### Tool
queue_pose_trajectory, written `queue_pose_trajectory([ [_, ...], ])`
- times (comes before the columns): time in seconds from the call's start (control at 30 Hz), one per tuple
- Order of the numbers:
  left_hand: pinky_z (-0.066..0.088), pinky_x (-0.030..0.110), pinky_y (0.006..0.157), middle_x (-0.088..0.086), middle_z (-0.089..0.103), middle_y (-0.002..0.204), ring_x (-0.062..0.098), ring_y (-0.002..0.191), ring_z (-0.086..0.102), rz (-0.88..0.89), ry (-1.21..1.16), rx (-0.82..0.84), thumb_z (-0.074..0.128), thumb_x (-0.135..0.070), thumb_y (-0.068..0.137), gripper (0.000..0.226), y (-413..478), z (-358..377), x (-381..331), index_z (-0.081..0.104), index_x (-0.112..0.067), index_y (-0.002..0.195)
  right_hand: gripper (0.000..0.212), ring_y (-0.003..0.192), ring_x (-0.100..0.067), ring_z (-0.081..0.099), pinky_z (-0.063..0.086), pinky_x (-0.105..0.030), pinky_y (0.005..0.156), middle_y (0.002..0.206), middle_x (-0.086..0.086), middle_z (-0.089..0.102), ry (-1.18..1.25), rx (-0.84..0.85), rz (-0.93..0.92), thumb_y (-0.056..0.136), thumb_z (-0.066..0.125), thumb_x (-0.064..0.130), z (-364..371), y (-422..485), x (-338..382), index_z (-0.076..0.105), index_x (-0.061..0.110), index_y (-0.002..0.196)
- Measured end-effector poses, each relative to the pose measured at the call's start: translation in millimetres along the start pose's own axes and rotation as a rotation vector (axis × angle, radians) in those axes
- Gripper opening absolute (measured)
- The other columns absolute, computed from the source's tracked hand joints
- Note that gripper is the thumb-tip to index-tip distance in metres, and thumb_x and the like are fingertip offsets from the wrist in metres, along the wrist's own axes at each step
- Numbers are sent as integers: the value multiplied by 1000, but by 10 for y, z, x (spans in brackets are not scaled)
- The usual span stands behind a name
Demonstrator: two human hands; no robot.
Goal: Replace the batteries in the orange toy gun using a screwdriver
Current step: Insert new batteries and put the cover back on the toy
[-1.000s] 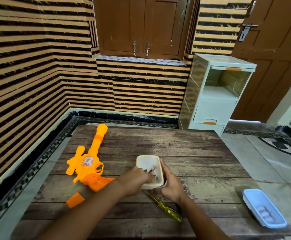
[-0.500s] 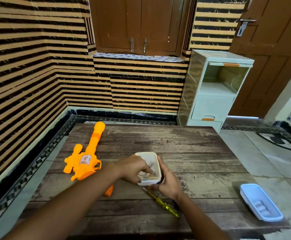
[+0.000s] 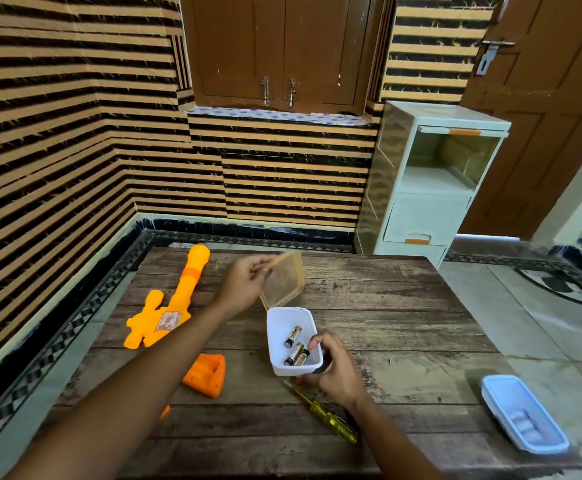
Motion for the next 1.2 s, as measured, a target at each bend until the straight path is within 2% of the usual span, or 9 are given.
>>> queue_pose_trajectory([
  [0.07,51,40,88,16,61,120,29,110,58,-134,-104,-144,54,0,90,30,57,-88,145,58,0,119,55,97,-3,55,47,-17,74,105,12,53,-6,-16,-37,48,88,26,-12,7,20,52,47,83],
  [0.17,50,37,82,14,58,117,30,107,57,-468,-432,-315,47,3,92,34,-26,-67,484,50,3,126,56,98,0,53,43,-11,73,105,12,50,0,-17,-65,51,88,22,-14,16,52,52,50,84],
  [0.3,43,35,78,12,60,97,30,99,55,-755,-509,-312,42,0,95,27,-218,124,1007,54,5,119,49,102,2,50,39,-3,76,109,11,47,27,1,-81,51,87,24,-14,0,73,55,45,82],
  [0.4,46,38,83,18,65,107,32,99,58,-732,-386,-333,50,-4,92,28,-330,52,1082,60,0,118,49,104,9,47,38,-2,80,110,9,45,62,2,-95,47,87,28,-20,-10,74,59,33,86],
  [0.53,42,32,93,16,54,130,32,121,50,-494,-268,-581,47,5,90,39,-689,-187,710,52,-1,128,49,106,16,44,35,0,85,114,8,45,91,21,-101,51,90,15,-21,-2,49,63,26,91],
  [0.63,36,44,104,18,51,133,32,125,45,-354,-117,-781,51,7,86,44,-1161,-258,549,50,-2,130,51,110,13,44,33,1,87,118,9,45,80,31,-112,54,88,13,-16,1,51,63,30,95],
  [0.8,18,46,111,22,31,146,35,138,24,-646,-53,-940,57,-2,86,57,-1718,-171,895,35,-5,139,58,115,6,42,29,3,91,119,11,43,70,21,-130,56,88,11,-11,-2,76,58,36,99],
  [1.03,22,52,103,17,27,147,44,128,28,-900,-67,-919,64,-15,85,74,-1628,-200,965,23,-20,146,57,103,8,49,35,3,82,118,4,46,112,8,-119,58,86,7,-21,-20,129,59,35,99],
  [1.2,29,53,103,15,30,145,43,127,32,-928,-59,-923,72,-15,76,94,-1582,-269,960,12,-28,148,57,106,6,48,33,4,84,117,6,46,99,-1,-129,58,87,9,-28,-25,119,59,36,100],
])
Point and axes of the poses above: each hand's wrist, its own y-axis towards the middle knuckle, its own z-axis out of the palm, x = y × z, the point moved 8 cm from there along y, towards the middle knuckle
